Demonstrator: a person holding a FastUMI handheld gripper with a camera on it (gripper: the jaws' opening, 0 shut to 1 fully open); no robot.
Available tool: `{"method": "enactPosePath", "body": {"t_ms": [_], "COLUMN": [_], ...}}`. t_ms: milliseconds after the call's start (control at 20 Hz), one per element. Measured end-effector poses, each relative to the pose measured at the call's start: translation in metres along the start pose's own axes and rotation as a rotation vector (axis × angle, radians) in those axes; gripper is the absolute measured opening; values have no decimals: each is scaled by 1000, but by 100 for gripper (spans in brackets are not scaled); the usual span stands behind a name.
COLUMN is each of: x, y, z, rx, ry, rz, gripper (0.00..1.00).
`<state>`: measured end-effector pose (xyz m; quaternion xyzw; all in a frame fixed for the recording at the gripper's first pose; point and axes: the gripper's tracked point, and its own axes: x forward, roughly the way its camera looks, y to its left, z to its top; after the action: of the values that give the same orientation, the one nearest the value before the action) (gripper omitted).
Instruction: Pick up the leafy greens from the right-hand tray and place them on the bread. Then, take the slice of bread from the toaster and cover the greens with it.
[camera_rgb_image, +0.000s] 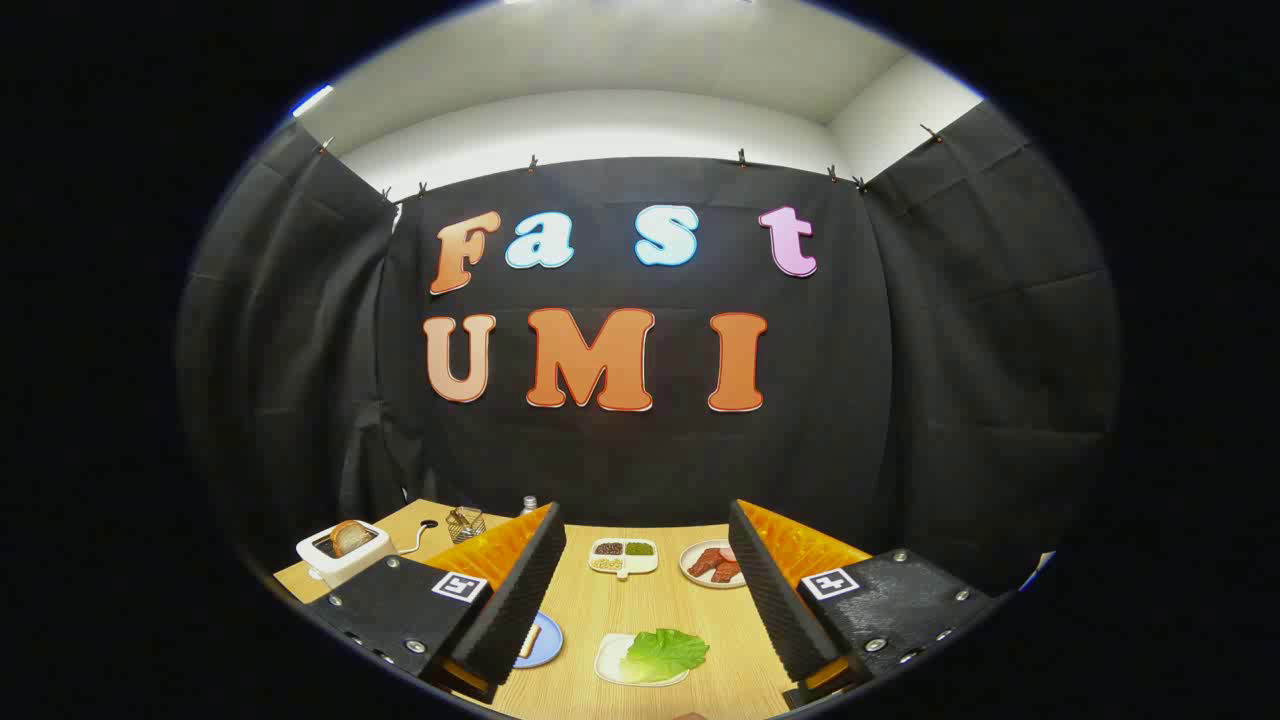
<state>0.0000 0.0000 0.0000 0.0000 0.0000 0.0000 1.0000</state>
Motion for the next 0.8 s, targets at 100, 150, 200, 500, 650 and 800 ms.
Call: {"method": "enactPosePath", "body": {"t_ms": [100,150,200,500,650,800], "x": [-3,-2,-3,-4,-4,-2], "y": [2,3,4,5,4,0], "z": [-1,-2,-2,-1,-4,-5], "rx": [4,5,4,1,5,9], "ry": [5,8,9,4,10,14], "rz": [7,9,12,20,19,14], "gripper": [98,98,98,98,98,98]}}
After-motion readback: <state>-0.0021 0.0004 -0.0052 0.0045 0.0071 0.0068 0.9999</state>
